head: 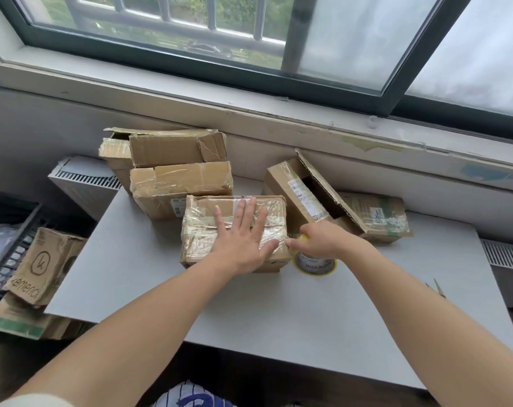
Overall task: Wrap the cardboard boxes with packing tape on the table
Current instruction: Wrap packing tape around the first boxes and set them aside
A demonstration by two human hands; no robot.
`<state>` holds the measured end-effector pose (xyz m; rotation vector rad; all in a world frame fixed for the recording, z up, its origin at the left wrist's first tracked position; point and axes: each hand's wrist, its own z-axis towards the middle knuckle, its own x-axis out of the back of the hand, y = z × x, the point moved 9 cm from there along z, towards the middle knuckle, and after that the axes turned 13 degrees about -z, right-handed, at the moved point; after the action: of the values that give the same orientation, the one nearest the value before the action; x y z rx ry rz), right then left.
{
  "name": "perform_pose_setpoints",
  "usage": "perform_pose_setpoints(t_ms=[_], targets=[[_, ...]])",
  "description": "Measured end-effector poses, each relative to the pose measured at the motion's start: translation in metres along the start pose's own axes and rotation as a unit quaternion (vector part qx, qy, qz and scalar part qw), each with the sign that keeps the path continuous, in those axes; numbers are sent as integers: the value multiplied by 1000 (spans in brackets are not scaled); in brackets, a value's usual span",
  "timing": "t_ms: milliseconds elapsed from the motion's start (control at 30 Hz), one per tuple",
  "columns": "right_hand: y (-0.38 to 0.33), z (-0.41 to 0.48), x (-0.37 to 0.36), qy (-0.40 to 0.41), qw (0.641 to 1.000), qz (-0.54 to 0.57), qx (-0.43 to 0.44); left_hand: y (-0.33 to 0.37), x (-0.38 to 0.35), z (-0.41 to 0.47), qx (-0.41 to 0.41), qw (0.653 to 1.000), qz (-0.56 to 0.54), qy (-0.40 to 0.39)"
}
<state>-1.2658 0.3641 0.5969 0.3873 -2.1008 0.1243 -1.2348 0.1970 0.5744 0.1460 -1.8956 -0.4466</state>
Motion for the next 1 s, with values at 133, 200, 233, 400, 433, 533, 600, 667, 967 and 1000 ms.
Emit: perform_pose_setpoints(t_ms=[133, 200, 233, 400, 433, 533, 600, 667, 967, 1000], targets=[[0, -1, 4, -3, 1000, 0, 8, -17, 7, -11, -22, 1000, 8, -15], [-3, -3, 4, -4, 1000, 2, 16, -43, 12, -20, -9, 1000, 22, -11], [-6, -4, 4, -5, 1000, 2, 21, -58, 16, -26, 0, 999, 34, -9], [-16, -8, 3, -3, 1000, 5, 31, -114, 43, -41, 77, 994, 68, -23], [-16, -9, 3, -1, 999, 1, 33, -113, 48, -42, 78, 994, 76, -27], [-15, -11, 0, 6, 999, 0, 31, -65, 53, -35, -7, 995, 87, -40], [-16, -12, 0, 14, 999, 3, 29, -19, 40, -27, -77, 992, 75, -64], [-17, -15, 3, 32, 999, 8, 27, 18, 20, -15, -123, 984, 89, -92], [-3, -40, 12, 26, 993, 113, 15, 61, 13, 11, -151, 971, 107, -151], [0, -46, 21, 23, 991, 129, 18, 65, 18, 7, -171, 967, 91, -163]])
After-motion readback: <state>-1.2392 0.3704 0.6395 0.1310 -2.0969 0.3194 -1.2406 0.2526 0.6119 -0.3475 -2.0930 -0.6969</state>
